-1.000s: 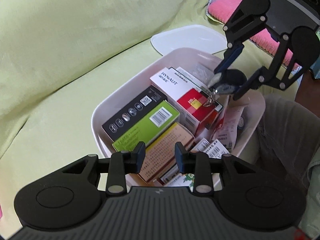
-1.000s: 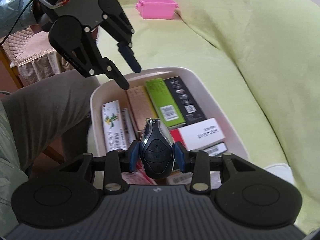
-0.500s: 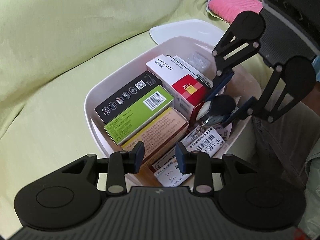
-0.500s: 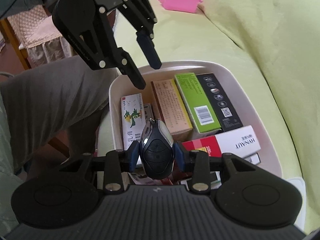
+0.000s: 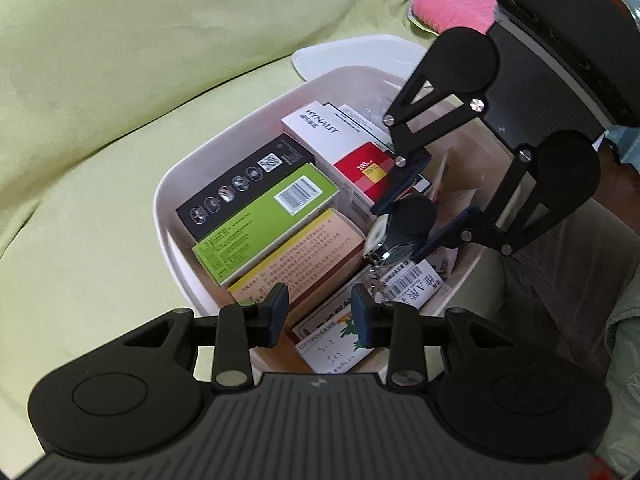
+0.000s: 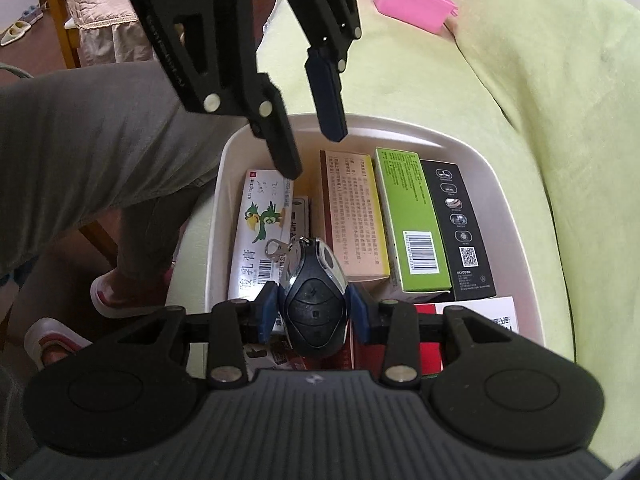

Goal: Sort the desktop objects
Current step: 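Lower the key fob into the bin with the right gripper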

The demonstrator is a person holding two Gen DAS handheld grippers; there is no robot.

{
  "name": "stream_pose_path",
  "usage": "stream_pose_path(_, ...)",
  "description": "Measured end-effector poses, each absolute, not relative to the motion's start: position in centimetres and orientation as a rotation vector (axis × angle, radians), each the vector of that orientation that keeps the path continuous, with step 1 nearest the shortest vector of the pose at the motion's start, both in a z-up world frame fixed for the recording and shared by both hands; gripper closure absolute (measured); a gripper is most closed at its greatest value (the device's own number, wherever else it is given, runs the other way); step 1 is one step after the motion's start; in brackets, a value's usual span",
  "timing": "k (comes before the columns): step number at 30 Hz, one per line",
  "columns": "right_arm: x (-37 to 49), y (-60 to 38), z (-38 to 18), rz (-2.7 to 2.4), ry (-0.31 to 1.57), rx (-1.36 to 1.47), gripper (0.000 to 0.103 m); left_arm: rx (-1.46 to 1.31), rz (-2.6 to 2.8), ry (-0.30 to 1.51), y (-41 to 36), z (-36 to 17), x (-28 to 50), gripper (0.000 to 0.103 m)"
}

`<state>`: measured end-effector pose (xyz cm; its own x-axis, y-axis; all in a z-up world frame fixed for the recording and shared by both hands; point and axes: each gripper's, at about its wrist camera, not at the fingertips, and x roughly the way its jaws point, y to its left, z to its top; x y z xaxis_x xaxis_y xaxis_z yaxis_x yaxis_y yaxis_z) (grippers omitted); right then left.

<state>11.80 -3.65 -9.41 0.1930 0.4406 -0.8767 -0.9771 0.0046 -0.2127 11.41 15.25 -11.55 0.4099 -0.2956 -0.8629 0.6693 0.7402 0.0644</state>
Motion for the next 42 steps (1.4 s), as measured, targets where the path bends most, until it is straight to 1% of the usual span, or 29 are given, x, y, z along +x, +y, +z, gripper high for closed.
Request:
stream_pose_path(17,11.2,-4.1,-9.8,1.274,0.709,-0.982,0.069,0.503,-0.701,0.99,13.7,-12.2,10.8,0.062)
stream_pose_path(35,10.6,-4.2,-10.8,1.235,0.692,-1.034,0.07,0.542,-0.732,0.986,13.1,-12.5,9.6,0.061)
stream_pose_path(42,10.5,-4.4,-10.9,1.227,0.692,-1.041,0.067,0.543,-0.729,0.987,13.1,-12.4,9.4,0.061)
